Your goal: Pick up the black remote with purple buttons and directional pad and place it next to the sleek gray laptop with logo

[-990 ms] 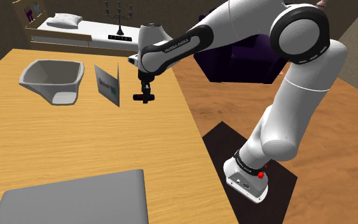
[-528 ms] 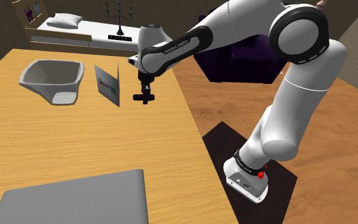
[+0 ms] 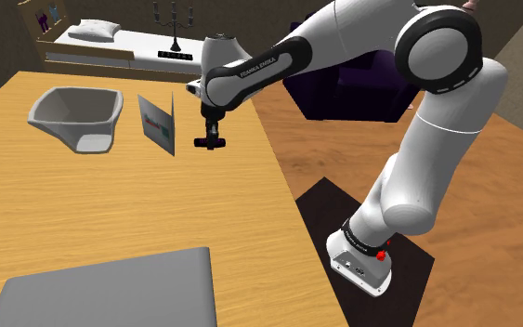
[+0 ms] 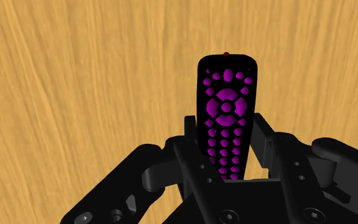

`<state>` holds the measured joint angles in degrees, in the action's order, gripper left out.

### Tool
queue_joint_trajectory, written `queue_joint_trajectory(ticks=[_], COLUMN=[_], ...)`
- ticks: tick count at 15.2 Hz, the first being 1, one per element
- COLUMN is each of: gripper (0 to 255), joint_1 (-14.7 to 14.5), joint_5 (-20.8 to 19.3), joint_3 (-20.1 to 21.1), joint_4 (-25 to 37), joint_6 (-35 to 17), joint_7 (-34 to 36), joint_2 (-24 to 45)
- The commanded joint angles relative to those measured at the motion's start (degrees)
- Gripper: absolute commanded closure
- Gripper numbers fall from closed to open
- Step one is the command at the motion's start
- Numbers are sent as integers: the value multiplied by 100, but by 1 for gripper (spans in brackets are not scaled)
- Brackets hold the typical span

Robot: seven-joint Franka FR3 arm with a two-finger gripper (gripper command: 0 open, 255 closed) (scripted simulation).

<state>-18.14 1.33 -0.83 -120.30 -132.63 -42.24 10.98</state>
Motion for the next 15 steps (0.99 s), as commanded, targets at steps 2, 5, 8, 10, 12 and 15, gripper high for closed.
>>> queue_joint_trajectory(ticks=[2,5,8,10,12,15], gripper=[255,255,255,255,255,255], joint_1=[10,16,16,15,15,15], joint_5=[-7,-11,-17,-21,-25,-30], joint_3=[-14,-17,-18,-19,-20,-21], joint_4=[-25,36,121,182,249,359], joint_6=[-32,114,325,467,609,824], joint_7=[1,-3,4,7,11,16], joint_2=[32,-56,-182,-262,-337,-442])
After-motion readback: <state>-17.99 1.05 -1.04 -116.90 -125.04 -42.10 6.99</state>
